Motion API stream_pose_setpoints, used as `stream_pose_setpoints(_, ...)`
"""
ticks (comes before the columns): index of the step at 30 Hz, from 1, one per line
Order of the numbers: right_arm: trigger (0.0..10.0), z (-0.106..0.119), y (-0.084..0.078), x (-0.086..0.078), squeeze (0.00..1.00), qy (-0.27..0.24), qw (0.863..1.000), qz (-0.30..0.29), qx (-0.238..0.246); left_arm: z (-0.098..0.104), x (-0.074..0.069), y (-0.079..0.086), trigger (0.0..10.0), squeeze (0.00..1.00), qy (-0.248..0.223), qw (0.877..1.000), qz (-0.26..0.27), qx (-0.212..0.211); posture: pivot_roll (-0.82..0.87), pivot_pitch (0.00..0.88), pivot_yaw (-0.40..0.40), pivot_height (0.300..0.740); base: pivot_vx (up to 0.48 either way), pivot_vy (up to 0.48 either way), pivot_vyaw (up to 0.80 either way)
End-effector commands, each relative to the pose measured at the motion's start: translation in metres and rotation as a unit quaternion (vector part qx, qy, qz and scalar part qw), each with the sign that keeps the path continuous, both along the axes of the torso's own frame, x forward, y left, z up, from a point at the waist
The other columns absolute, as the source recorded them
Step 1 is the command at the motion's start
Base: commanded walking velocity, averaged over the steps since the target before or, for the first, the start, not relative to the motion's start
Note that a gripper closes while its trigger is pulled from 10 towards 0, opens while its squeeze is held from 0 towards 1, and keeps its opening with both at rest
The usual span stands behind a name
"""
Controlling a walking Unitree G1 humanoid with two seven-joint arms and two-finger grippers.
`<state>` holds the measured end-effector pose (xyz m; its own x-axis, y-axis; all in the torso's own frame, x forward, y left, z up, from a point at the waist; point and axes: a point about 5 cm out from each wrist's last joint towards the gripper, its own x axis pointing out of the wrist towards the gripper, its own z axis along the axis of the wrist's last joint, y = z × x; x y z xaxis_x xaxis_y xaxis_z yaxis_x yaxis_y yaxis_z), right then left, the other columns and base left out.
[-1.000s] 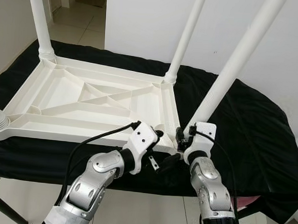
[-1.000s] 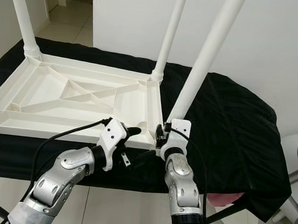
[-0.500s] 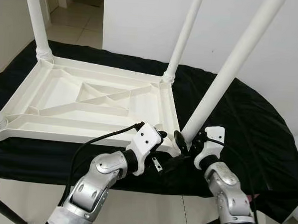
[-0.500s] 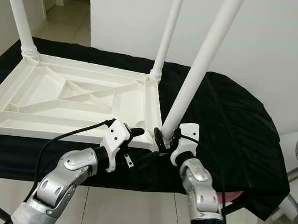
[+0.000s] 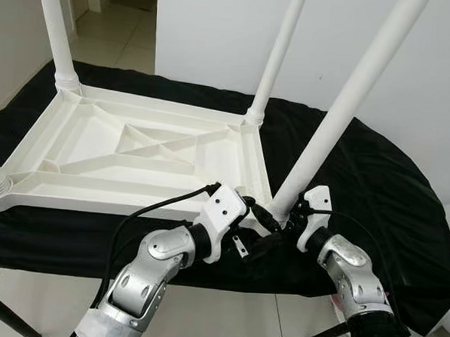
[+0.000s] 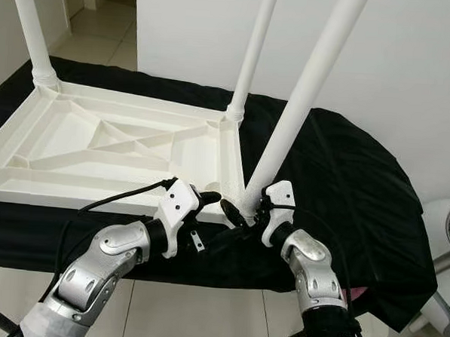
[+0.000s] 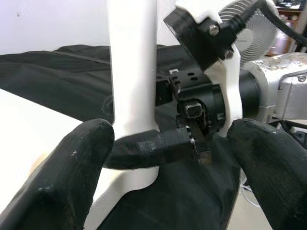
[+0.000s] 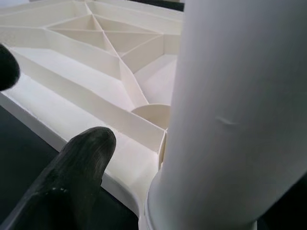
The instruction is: Building children table
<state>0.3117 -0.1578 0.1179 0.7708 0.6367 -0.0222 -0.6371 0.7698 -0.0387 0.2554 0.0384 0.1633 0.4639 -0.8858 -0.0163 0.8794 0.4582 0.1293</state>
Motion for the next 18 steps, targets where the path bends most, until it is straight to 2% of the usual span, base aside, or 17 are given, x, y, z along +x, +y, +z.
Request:
stream_pose_setpoints(1, 10.0, -0.006, 0.001, 0.004, 0.0, 0.008, 1.0, 0.015, -0.017, 0.0, 0.002, -0.001, 10.0, 0.0, -0.004, 1.0, 0.029, 0.001, 0.04, 0.0, -0.149, 0.74, 0.0, 0.0, 0.0)
stream_pose_setpoints(3, 10.0, -0.01, 0.006, 0.007, 0.0, 0.013, 0.999, 0.022, -0.02, -0.001, 0.001, -0.001, 10.0, 0.0, -0.003, 1.0, 0.026, 0.003, 0.04, 0.0, -0.149, 0.74, 0.0, 0.0, 0.0)
stream_pose_setpoints(4, 6.4, -0.012, 0.009, 0.009, 0.0, 0.016, 0.999, 0.024, -0.017, -0.003, 0.0, -0.001, 10.0, 0.0, -0.002, 1.0, 0.022, 0.014, 0.04, 0.0, -0.149, 0.74, 0.0, 0.0, 0.0)
stream_pose_setpoints(6, 6.4, -0.012, 0.009, 0.009, 0.0, 0.016, 0.999, 0.024, -0.017, -0.003, 0.0, -0.001, 10.0, 0.0, -0.002, 1.0, 0.022, 0.014, 0.04, 0.0, -0.149, 0.74, 0.0, 0.0, 0.0)
stream_pose_setpoints(7, 2.9, -0.014, 0.011, 0.009, 0.0, 0.019, 0.999, 0.027, -0.012, -0.006, -0.002, -0.001, 10.0, 0.0, -0.004, 1.0, 0.018, 0.025, 0.04, 0.0, -0.149, 0.74, 0.0, 0.0, 0.0)
stream_pose_setpoints(8, 1.3, -0.016, 0.013, 0.01, 0.0, 0.021, 0.999, 0.029, -0.009, -0.01, -0.003, 0.0, 10.0, 0.0, -0.003, 0.999, 0.016, 0.036, 0.04, 0.0, -0.148, 0.74, 0.0, 0.0, 0.0)
stream_pose_setpoints(9, 0.6, -0.017, 0.014, 0.01, 0.0, 0.022, 0.999, 0.03, -0.007, -0.012, -0.004, 0.001, 10.0, 0.0, -0.003, 0.999, 0.015, 0.041, 0.04, 0.0, -0.148, 0.74, 0.0, 0.0, 0.0)
stream_pose_setpoints(10, 0.6, -0.017, 0.014, 0.01, 0.0, 0.022, 0.999, 0.03, -0.007, -0.012, -0.004, 0.001, 10.0, 0.0, -0.003, 0.999, 0.015, 0.041, 0.04, 0.0, -0.148, 0.74, 0.0, 0.0, 0.0)
stream_pose_setpoints(11, 0.0, -0.018, 0.015, 0.01, 0.0, 0.024, 0.999, 0.031, -0.005, -0.014, -0.005, 0.002, 10.0, 0.0, -0.001, 0.999, 0.016, 0.044, 0.04, 0.0, -0.148, 0.74, 0.0, 0.0, 0.0)
stream_pose_setpoints(18, 0.0, -0.022, 0.016, 0.008, 0.0, 0.029, 0.999, 0.034, 0.009, -0.015, -0.005, 0.006, 10.0, 0.0, -0.001, 0.999, 0.023, 0.049, 0.04, 0.0, -0.147, 0.74, 0.0, 0.0, 0.0)
